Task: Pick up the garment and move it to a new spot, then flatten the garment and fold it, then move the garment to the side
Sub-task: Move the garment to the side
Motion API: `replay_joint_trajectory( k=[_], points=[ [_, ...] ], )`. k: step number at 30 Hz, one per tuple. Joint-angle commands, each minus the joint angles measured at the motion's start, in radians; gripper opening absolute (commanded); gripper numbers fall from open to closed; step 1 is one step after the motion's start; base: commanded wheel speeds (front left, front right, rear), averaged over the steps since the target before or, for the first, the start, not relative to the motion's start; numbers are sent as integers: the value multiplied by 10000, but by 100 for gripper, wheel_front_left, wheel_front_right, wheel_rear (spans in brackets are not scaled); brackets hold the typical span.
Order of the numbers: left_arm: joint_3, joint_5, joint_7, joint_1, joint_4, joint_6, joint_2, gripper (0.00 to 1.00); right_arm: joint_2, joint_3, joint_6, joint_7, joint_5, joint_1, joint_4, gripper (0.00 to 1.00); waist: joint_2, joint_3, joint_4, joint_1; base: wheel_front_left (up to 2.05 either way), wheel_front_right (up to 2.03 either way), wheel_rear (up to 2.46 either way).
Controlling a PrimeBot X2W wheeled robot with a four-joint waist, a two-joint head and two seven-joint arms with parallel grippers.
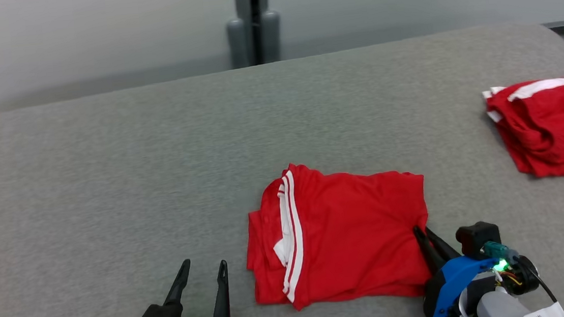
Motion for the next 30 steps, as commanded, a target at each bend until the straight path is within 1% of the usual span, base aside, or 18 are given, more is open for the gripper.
replay_joint_trajectory(
  k=[1,6,9,12,16,20,24,26,27,30],
  points=[
    [-4,69,1,-190,-14,-39,0,100,-338,-203,-163,223,-73,677,284,0,0,-205,-692,-1,0,0,0],
    [9,274,0,-441,-21,-168,0,100,-301,-327,-149,216,-9,888,-108,0,0,49,-1940,-1,0,0,0],
    [-59,368,0,-582,-35,-224,2,100,-264,-479,-139,206,11,997,-332,0,0,155,-2400,-1,0,0,0],
    [-114,437,0,-673,-55,-264,3,100,-246,-632,-125,195,-50,1104,-532,0,0,217,-2677,-1,0,0,0],
    [-197,502,1,-683,-44,-328,7,100,-238,-828,-110,165,-144,1132,-694,0,0,277,-2784,-1,0,0,0],
    [-179,619,0,-710,23,-376,3,100,-238,-1013,-104,130,-428,635,-1015,0,0,379,-2696,-1,0,0,0],
    [-58,730,1,-671,101,-418,4,100,-217,-1223,-93,122,-1117,-316,-1252,0,0,453,-2485,-1,0,0,0],
    [23,780,1,-596,146,-438,11,100,-380,-1330,-93,120,-1521,-943,-1238,0,0,468,-2376,-1,0,0,0],
    [23,780,1,-596,146,-438,11,100,-380,-1330,-93,120,-1521,-943,-1238,0,0,468,-2376,-1,0,0,0],
    [92,827,2,-572,183,-455,12,100,-785,-1498,-93,255,-2114,-2136,-1126,0,0,520,-2177,-1,0,0,0]
  ],
)
